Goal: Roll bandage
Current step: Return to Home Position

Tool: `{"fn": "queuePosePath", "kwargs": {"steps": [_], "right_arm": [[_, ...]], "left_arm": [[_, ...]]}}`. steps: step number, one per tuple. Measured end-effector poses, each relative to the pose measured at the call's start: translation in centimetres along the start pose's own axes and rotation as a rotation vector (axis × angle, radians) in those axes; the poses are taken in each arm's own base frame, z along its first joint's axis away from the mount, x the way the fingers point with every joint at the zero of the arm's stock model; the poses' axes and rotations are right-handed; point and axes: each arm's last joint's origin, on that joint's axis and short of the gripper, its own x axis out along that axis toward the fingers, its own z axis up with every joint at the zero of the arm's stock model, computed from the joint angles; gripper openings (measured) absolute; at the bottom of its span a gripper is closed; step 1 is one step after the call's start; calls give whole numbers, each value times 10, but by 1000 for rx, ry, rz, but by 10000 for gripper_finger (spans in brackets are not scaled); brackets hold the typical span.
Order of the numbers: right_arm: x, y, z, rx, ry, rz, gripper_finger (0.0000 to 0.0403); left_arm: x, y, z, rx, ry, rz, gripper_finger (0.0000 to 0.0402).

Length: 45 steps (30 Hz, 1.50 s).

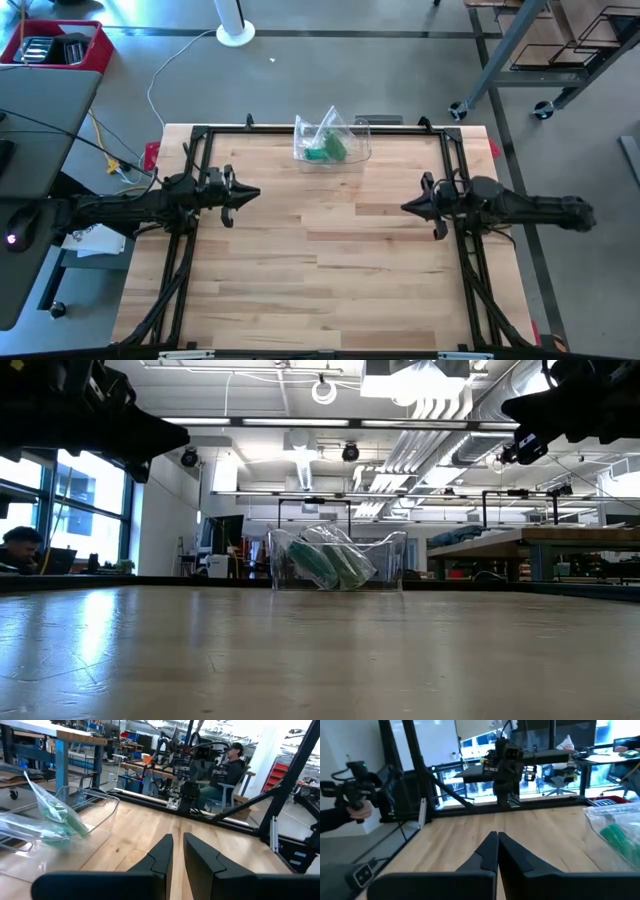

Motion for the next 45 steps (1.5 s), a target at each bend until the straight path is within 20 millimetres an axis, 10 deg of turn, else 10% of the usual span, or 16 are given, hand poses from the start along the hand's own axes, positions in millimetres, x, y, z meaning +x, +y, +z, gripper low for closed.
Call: {"fn": "queuePosePath", "kwargs": {"steps": [45], "right_arm": [[-3, 18, -24, -79, -164, 167, 0]], "left_arm": [[-25, -11, -23, 83, -9, -92, 1]]}}
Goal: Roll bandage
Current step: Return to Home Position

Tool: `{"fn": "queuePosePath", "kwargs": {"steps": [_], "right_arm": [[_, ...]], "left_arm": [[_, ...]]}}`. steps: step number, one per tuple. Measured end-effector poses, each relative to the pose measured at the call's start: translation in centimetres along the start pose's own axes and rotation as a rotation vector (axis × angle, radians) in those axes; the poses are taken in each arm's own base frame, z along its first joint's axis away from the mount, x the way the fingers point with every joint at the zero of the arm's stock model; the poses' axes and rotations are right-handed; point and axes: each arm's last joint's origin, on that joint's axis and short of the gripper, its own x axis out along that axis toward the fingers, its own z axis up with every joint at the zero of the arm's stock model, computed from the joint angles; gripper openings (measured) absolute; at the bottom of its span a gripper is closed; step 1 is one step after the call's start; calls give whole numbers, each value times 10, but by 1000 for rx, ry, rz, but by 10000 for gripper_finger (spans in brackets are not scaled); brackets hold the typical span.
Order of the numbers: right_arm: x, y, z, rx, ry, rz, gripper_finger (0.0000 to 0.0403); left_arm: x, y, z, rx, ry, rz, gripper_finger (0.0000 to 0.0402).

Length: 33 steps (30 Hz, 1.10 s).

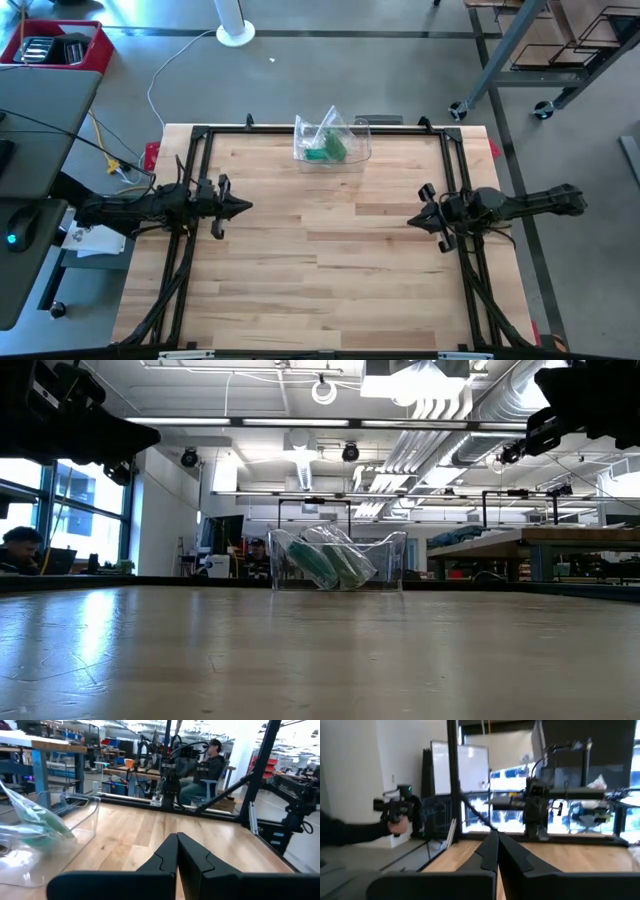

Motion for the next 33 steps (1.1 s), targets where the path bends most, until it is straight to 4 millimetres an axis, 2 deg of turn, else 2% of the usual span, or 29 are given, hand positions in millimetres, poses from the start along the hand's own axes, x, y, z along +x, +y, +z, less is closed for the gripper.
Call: {"fn": "queuePosePath", "kwargs": {"steps": [3, 7, 9, 15, 19, 24, 33], "right_arm": [[0, -3, 4, 12, -41, -53, 0], [-2, -15, -5, 70, 34, -297, 0], [-4, -18, -9, 28, 85, -299, 0], [-10, -29, -7, 47, 70, -317, 0], [-14, -36, -18, 60, 184, -404, 0], [-18, -37, -28, 75, 292, -434, 0], [-18, -38, -29, 75, 300, -444, 0]], "left_arm": [[0, 0, 0, 1, 0, -4, 0], [0, 0, 0, 17, -1, 2, 0], [0, 0, 0, 17, 0, 2, 0], [0, 0, -2, 5, 22, 5, 0], [0, 0, -3, -40, 37, 9, 0], [0, 0, -4, -67, 41, 10, 0], [0, 0, -4, -32, 40, 9, 0]]}}
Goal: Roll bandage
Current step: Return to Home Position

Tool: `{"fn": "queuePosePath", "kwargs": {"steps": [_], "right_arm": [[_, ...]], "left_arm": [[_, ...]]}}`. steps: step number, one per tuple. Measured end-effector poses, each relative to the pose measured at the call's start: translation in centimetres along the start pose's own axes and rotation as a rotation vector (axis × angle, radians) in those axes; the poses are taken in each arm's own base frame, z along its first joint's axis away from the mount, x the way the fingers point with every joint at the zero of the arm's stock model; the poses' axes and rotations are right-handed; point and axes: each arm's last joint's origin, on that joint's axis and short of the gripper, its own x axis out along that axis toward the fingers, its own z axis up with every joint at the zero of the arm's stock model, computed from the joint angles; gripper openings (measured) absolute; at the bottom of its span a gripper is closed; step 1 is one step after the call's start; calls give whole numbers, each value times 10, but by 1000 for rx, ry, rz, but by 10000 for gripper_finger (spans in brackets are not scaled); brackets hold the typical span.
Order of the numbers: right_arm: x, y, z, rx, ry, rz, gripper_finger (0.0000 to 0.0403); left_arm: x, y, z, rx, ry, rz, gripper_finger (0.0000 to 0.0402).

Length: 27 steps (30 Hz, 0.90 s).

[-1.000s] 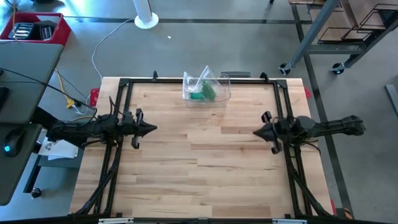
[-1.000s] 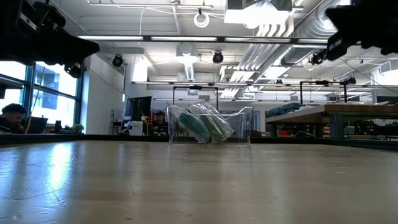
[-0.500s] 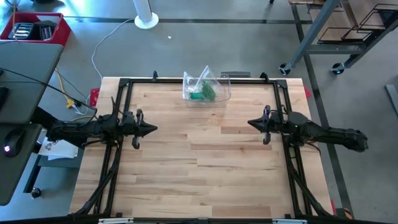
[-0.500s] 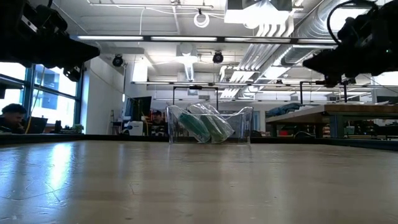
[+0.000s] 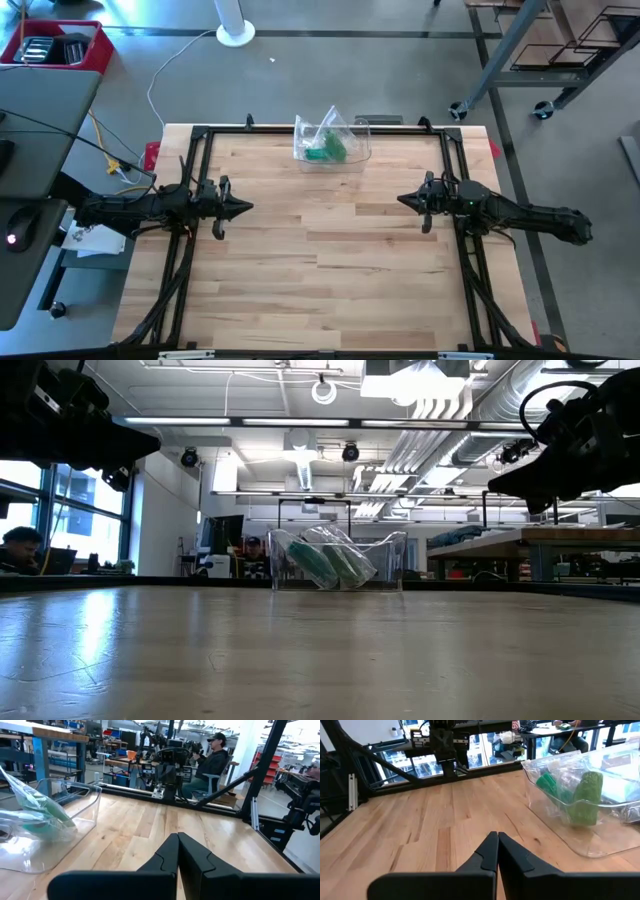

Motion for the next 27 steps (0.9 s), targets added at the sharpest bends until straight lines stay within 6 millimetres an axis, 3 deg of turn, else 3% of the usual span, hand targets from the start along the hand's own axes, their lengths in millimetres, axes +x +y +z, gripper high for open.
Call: {"fn": "queuePosePath", "kwargs": {"steps": [8, 16, 27], "right_arm": [[-3, 5, 2, -7, -32, 34, 0], [-13, 12, 16, -9, -211, 114, 0], [-14, 25, 9, -19, -139, 250, 0]], "left_arm": [[-1, 0, 1, -1, -11, -4, 0], [-2, 0, 2, -2, -21, -8, 0], [-2, 0, 2, -2, -24, 0, 0]]}}
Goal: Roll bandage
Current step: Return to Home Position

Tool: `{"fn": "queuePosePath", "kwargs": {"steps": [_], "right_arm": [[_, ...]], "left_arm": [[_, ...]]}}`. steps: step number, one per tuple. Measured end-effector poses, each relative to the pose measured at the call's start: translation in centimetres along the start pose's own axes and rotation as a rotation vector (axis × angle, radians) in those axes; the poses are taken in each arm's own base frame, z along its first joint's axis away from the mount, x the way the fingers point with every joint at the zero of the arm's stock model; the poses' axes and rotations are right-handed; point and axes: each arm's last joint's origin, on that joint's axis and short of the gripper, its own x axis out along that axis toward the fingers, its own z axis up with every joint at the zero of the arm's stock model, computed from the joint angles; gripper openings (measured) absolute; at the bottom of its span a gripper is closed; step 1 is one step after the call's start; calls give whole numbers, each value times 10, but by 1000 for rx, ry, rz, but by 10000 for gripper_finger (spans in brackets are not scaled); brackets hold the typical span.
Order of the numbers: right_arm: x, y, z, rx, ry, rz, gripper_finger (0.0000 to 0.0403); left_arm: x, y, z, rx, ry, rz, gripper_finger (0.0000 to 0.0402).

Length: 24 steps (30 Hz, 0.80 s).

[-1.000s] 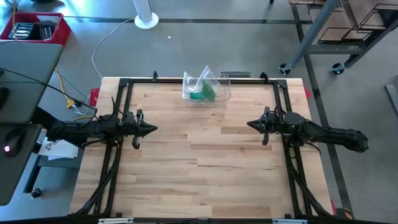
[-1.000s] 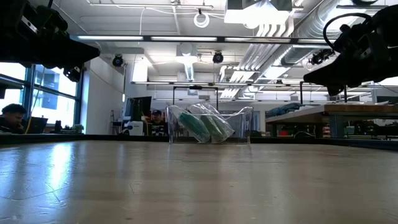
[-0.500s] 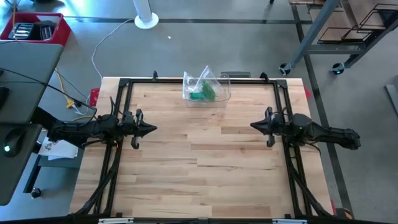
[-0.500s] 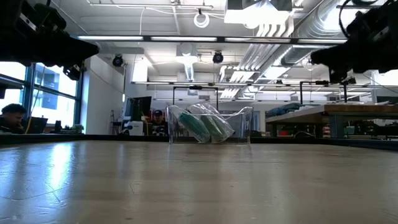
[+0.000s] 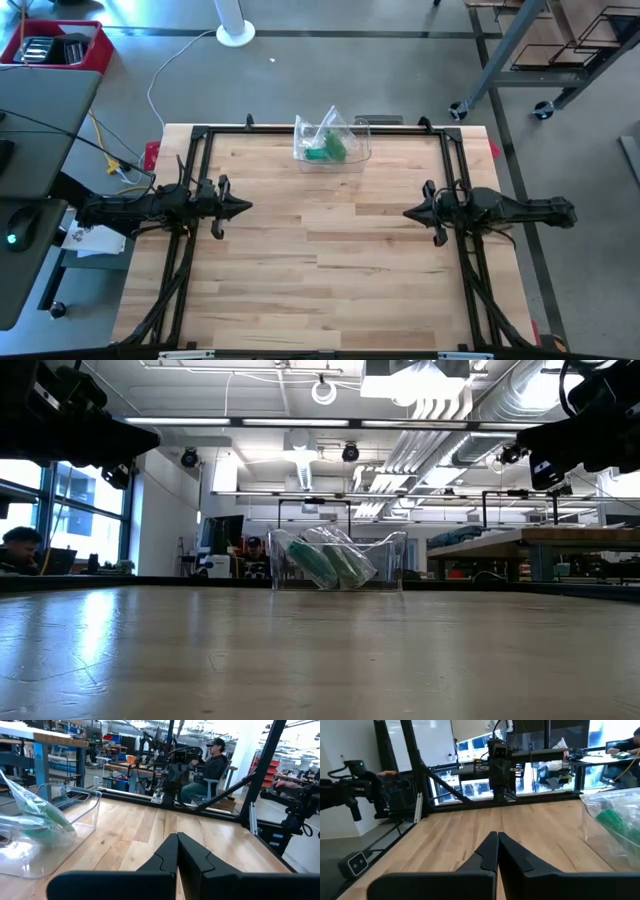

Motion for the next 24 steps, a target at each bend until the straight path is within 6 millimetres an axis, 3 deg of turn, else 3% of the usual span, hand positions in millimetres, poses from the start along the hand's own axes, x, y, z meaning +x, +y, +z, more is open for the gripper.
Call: {"fn": "queuePosePath", "kwargs": {"steps": [17, 21, 24], "right_arm": [[0, -2, 0, 0, 1, -20, 0], [0, -2, 0, 0, 1, -20, 0], [0, -2, 0, 0, 2, -20, 0]], "left_arm": [[0, 0, -1, 11, 6, 1, 0], [0, 0, -1, 188, 7, 1, 0], [0, 0, -1, 227, 7, 1, 0]]}}
